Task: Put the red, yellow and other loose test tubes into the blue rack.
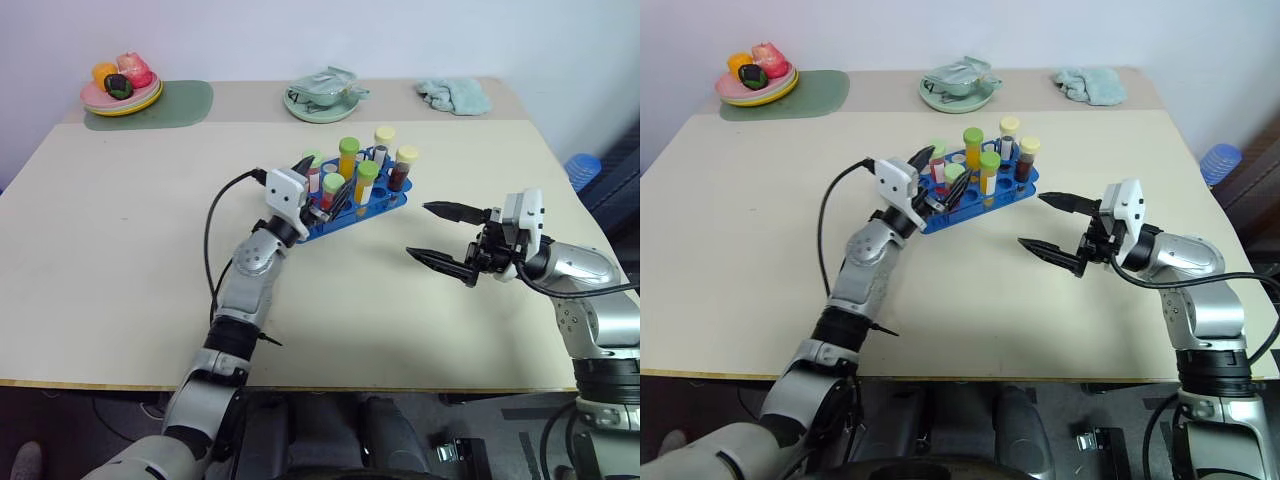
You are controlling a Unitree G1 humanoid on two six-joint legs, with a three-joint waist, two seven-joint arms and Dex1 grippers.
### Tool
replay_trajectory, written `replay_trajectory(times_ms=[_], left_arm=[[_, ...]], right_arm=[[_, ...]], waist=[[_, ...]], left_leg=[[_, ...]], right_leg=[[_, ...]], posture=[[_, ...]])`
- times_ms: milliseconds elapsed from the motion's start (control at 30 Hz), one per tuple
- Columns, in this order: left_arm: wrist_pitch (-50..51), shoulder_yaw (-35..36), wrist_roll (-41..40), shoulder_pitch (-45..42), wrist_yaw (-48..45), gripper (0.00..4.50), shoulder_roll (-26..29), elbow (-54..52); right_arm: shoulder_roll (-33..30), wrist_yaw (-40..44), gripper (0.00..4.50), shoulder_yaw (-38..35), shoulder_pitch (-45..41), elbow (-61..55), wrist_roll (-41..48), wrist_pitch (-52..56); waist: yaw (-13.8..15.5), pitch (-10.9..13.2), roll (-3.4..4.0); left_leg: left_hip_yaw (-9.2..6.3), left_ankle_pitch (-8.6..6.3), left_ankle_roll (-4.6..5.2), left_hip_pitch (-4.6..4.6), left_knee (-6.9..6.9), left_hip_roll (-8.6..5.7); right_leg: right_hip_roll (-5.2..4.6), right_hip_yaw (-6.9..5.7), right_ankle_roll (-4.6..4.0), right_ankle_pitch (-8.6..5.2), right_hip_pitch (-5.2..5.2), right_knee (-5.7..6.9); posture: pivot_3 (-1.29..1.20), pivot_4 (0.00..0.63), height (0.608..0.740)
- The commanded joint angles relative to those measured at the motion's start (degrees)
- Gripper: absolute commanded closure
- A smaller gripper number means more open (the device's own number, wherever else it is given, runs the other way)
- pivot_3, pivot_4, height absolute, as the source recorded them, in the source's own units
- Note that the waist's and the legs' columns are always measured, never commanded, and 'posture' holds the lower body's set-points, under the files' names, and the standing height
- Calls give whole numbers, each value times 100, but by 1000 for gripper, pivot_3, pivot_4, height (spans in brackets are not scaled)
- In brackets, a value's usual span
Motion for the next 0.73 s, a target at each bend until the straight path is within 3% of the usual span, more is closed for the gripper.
replay_trajectory(times_ms=[33, 133, 500, 733], left_arm=[[74, 247, -341, 434, -342, 137, 343, -861], [65, 369, -339, 1052, -480, 137, 747, -1426], [1404, 1480, -1876, 3321, -1626, 137, 2549, -3853], [1639, 1811, -2171, 3770, -1928, 137, 2857, -4046]], right_arm=[[122, -402, 204, 34, 219, -484, -89, 53], [194, -750, 204, 4, 531, -645, -230, 58], [240, -1741, 204, -956, 2183, -1225, -388, 19], [407, -1925, 204, -1193, 2697, -1207, -413, -265]], waist=[[16, 0, 0], [29, 0, 0], [31, -2, 3], [14, -2, 3]], left_leg=[[0, 0, 0, -1, 1, 0], [-1, -1, 1, -2, 0, 0], [-1, -6, 9, 3, -3, 10], [9, -10, 15, 52, -13, 11]], right_leg=[[-1, 0, 0, 0, 0, 0], [-4, 0, 0, 0, 0, -4], [-7, 2, -3, -2, 8, -8], [-2, 5, -5, -4, 54, -15]], posture=[[0, 150, 740], [0, 150, 740], [0, 150, 740], [0, 150, 740]])
